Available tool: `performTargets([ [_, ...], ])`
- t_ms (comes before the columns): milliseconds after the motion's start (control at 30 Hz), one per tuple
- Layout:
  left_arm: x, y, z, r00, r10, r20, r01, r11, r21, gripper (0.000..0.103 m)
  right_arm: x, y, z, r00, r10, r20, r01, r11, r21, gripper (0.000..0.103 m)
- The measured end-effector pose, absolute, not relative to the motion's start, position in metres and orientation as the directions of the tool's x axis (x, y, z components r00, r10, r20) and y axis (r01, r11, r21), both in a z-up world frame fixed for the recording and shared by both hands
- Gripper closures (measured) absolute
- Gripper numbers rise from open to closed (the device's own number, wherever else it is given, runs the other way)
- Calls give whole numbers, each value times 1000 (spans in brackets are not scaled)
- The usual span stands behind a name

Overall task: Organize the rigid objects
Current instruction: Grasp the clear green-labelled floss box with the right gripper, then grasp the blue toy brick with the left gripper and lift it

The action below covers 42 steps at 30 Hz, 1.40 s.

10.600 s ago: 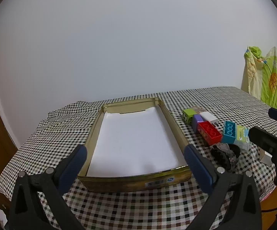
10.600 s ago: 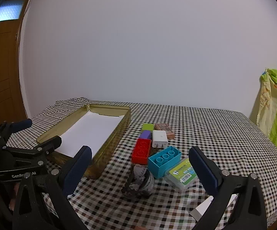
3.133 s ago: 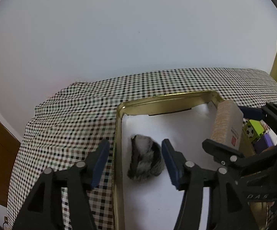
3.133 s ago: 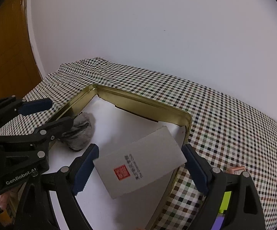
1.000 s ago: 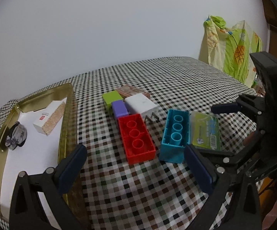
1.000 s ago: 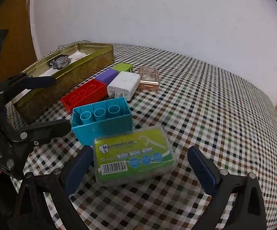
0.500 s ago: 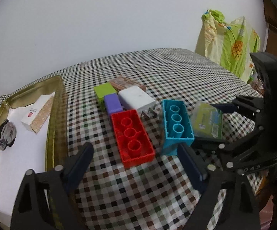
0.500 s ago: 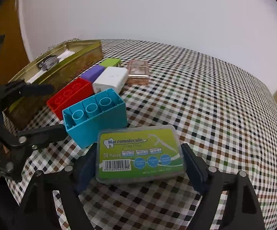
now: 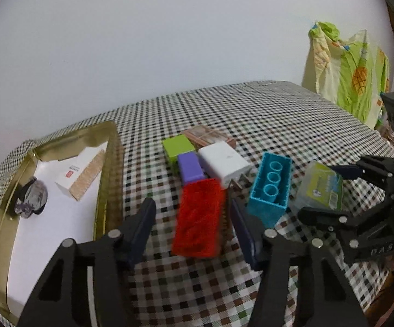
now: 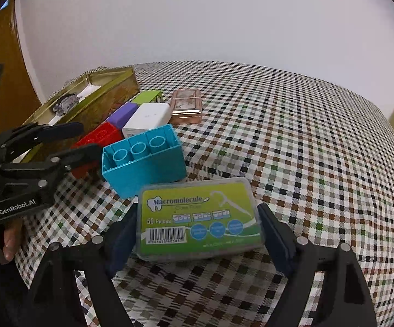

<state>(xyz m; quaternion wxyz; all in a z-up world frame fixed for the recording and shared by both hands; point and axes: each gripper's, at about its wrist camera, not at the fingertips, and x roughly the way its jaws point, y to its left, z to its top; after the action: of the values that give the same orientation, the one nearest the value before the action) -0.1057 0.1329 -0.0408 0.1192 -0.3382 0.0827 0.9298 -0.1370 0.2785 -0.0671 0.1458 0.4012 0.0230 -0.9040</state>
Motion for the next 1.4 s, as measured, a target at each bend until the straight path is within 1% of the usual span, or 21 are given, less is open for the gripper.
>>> performTargets([
  [133, -108, 136, -44, -714, 199, -671, -309, -950, 48, 46, -137, 280, -67, -637, -251, -729, 275, -957, 90, 18],
  [200, -108, 140, -44, -709, 201, -676, -326, -943, 61, 40, -137, 281, -67, -637, -255, -727, 274, -957, 95, 18],
  [267, -108, 141, -44, -707, 204, -677, -329, -942, 60, 39, -137, 282, -67, -637, -258, -726, 274, -957, 99, 18],
  [400, -106, 136, -42, -712, 221, -667, -311, -950, 17, 39, -137, 285, -67, -638, -261, -725, 275, -956, 102, 18],
  [467, -102, 137, -39, -729, 229, -645, -309, -951, 11, 39, -137, 286, -67, -640, -260, -723, 270, -957, 105, 18],
  [500, -100, 138, -37, -737, 231, -635, -307, -952, 10, 37, -136, 287, -66, -644, -258, -720, 265, -958, 107, 18],
  [567, -96, 141, -33, -745, 252, -618, -320, -947, -1, 30, -134, 292, -65, -660, -247, -709, 241, -964, 112, 18],
  [667, -95, 152, -36, -730, 279, -624, -360, -933, 4, 29, -132, 305, -63, -691, -212, -691, 171, -977, 129, 18],
  [767, -102, 165, -41, -701, 296, -649, -396, -918, 9, 29, -132, 313, -65, -698, -166, -697, 105, -986, 130, 18],
  [833, -111, 169, -44, -684, 289, -670, -390, -921, 0, 29, -133, 317, -65, -697, -143, -703, 82, -989, 119, 18],
  [900, -120, 176, -46, -670, 272, -691, -390, -921, 16, 33, -132, 318, -65, -700, -109, -706, 49, -993, 105, 18],
  [933, -123, 180, -49, -664, 266, -699, -396, -918, 27, 43, -132, 321, -65, -701, -95, -707, 34, -994, 99, 18],
  [967, -126, 184, -51, -651, 267, -711, -403, -915, 26, 49, -132, 324, -65, -703, -78, -707, 16, -995, 94, 18],
  [1033, -128, 187, -55, -629, 278, -726, -419, -908, 16, 53, -132, 325, -66, -698, -58, -714, -1, -997, 82, 18],
  [1067, -127, 188, -55, -629, 286, -723, -427, -904, 14, 61, -133, 324, -66, -694, -45, -719, -9, -997, 70, 18],
  [1133, -128, 187, -55, -615, 304, -727, -438, -899, -5, 71, -132, 322, -67, -690, -25, -723, -10, -999, 44, 18],
  [1167, -129, 186, -54, -616, 307, -726, -434, -901, -12, 73, -132, 321, -67, -692, -22, -722, -5, -999, 35, 18],
  [1267, -130, 179, -52, -620, 324, -714, -420, -906, -47, 73, -131, 321, -66, -699, -22, -715, -5, -999, 35, 18],
  [1400, -124, 173, -46, -659, 325, -678, -405, -913, -44, 73, -127, 317, -62, -728, -1, -685, -14, -1000, 16, 18],
])
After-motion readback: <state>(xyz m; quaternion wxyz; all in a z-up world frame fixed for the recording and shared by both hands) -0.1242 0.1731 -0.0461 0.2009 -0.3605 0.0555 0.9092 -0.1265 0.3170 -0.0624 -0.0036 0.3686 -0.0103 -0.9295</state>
